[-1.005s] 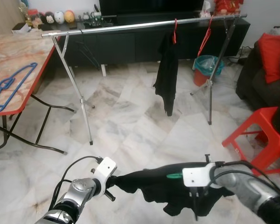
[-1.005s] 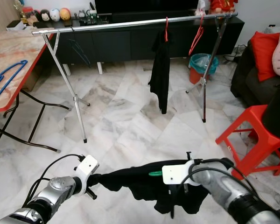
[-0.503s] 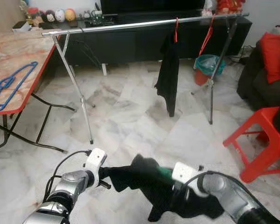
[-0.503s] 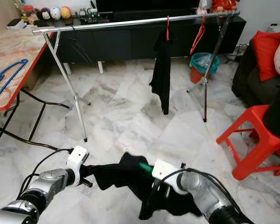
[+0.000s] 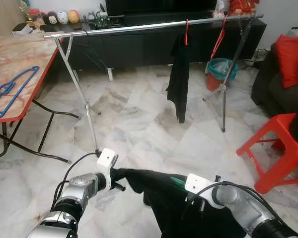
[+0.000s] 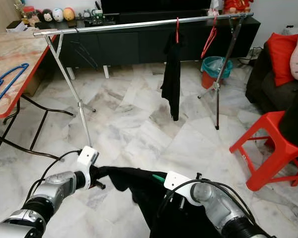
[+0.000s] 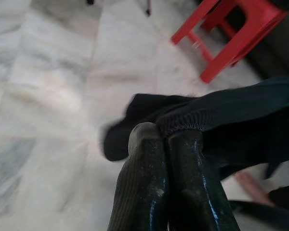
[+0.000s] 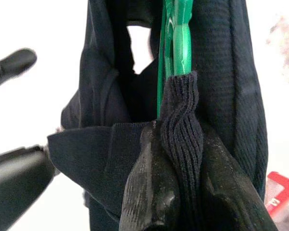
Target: Hang hanger
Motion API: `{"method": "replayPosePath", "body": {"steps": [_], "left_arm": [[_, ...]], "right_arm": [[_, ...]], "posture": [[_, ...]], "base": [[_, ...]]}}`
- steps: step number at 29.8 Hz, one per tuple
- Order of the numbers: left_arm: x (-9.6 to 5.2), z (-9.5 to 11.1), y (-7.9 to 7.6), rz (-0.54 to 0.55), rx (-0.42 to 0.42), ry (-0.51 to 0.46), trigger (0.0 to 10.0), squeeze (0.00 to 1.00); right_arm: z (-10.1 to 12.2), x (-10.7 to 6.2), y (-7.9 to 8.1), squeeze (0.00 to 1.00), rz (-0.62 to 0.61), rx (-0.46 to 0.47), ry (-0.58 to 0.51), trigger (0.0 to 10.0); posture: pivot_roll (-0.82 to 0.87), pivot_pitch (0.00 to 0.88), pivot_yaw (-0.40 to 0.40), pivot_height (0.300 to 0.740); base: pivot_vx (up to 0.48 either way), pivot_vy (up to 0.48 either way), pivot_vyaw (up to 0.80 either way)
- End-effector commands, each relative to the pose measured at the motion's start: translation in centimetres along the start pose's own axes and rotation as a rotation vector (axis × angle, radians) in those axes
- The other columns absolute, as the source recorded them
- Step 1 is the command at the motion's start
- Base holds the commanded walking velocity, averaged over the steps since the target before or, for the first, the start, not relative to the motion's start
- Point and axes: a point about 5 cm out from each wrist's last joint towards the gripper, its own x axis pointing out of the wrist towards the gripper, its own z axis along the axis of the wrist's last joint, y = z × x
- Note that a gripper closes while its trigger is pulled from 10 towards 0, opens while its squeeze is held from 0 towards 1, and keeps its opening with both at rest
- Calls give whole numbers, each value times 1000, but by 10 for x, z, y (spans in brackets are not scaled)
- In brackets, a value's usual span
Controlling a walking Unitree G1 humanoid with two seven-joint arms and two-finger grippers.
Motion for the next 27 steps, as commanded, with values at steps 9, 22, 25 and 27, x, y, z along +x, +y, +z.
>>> {"method": "replayPosePath", "body": {"steps": [9,22,25,27], "left_arm": [[3,35,-7,-43,-30,-140,10000,0],[2,43,-25,-183,-42,-160,10000,0],[1,42,-30,-221,-34,-156,10000,0],[2,42,-33,-236,-19,-156,10000,0]], "right_arm": [[25,1,20,0,198,204,-189,10000],[5,1,-16,0,-70,339,-198,10000],[14,2,-16,0,-51,399,-259,10000],[20,2,-13,0,-15,416,-296,10000]], "posture": [[1,41,33,740],[3,37,39,740],[13,35,40,740],[13,35,40,740]], "base": [[0,0,0],[0,0,0],[0,0,0],[0,0,0]]}}
